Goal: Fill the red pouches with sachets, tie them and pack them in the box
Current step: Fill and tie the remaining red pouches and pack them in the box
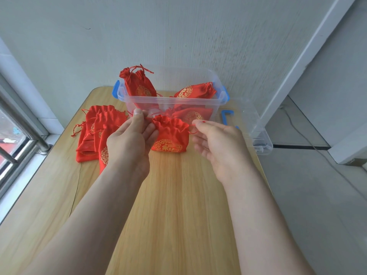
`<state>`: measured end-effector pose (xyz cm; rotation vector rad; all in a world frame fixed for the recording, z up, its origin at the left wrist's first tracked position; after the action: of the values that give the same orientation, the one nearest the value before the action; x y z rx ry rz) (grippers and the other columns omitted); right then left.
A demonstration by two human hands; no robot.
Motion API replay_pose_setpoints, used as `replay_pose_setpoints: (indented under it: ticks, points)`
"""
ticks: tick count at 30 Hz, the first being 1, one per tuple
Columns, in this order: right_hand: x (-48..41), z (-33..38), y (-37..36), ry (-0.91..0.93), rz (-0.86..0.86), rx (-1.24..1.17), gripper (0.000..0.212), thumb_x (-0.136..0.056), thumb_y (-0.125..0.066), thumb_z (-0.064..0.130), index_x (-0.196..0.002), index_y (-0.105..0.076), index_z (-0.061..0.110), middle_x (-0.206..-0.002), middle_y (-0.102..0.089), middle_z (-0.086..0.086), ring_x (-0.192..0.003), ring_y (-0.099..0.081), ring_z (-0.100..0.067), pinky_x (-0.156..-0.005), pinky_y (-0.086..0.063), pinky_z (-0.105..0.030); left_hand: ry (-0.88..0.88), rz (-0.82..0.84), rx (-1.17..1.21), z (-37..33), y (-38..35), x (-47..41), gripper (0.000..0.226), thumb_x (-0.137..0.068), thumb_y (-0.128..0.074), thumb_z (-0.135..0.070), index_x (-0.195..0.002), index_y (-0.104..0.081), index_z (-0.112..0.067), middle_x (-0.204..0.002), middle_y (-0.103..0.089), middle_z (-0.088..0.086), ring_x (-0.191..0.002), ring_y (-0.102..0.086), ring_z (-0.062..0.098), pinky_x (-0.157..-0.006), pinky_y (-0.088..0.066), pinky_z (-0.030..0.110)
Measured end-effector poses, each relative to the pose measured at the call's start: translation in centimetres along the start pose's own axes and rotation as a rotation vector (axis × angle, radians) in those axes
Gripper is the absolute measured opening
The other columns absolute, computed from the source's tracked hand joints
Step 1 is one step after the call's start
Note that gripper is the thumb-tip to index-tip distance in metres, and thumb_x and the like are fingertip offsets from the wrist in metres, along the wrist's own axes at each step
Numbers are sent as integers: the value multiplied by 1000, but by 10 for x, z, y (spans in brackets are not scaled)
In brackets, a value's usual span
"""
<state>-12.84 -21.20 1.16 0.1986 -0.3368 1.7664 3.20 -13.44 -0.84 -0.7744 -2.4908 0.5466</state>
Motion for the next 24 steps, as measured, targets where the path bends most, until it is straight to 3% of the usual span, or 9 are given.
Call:
replay_pose_setpoints:
  ticks: [5, 9, 14, 17, 21, 24]
  points:
    - [6, -9, -11, -256, -45, -495, 18, -96, -78, 26, -113, -78, 20, -99, -82, 0, -99, -74, -15, -80, -54, -30, 58, 4, 53, 1, -1, -2, 22, -99, -75, -34, -107, -79, -14, -92, -80, 0, -82, -78, 8, -81, -65, 27]
    - [7, -10, -12, -254, -135, -735, 20, -101, -74, 29, -118, -76, 19, -110, -80, -2, -107, -75, -17, -97, -55, -33, 112, 5, 55, 5, -1, -4, 21, -102, -70, -36, -98, -78, -16, -104, -82, 3, -94, -80, 12, -81, -65, 28]
    - [6, -12, -11, -203, -167, -859, 27, -109, -61, 31, -125, -69, 11, -114, -76, -4, -114, -73, -23, -112, -52, -43, 143, -18, 87, 5, -3, -4, 24, -108, -61, -34, -100, -71, -13, -97, -82, 2, -92, -81, 15, -76, -65, 29]
    - [8, -12, -13, -191, -159, -891, 25, -113, -54, 25, -130, -63, 8, -104, -77, -5, -100, -79, -23, -104, -58, -45, 155, -54, 125, 4, -4, -1, 24, -112, -52, -31, -101, -62, -12, -92, -83, 5, -87, -82, 19, -74, -67, 33]
    - [8, -14, -18, -243, -152, -815, 10, -107, -65, 16, -101, -68, 9, -73, -72, 0, -62, -76, -13, -73, -67, -35, 176, -66, 158, 2, -7, 3, 27, -115, -45, -29, -96, -57, -14, -68, -73, -2, -81, -81, 18, -72, -66, 35]
    - [6, -21, -18, -304, -170, -739, 17, -107, -64, 16, -91, -66, 9, -64, -65, -1, -49, -66, -9, -59, -66, -30, 201, -91, 165, 6, -7, -3, 36, -114, -47, -32, -85, -56, -13, -52, -49, -5, -48, -62, 10, -67, -65, 33]
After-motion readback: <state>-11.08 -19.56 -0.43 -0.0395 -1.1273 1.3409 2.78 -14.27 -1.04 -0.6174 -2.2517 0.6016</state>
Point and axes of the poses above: each hand's wrist, its own x-axis away from the middle knuckle, its own y-axis out of the back of the hand, z = x × y, the point moved 3 cm from there along -x, towards the middle knuckle
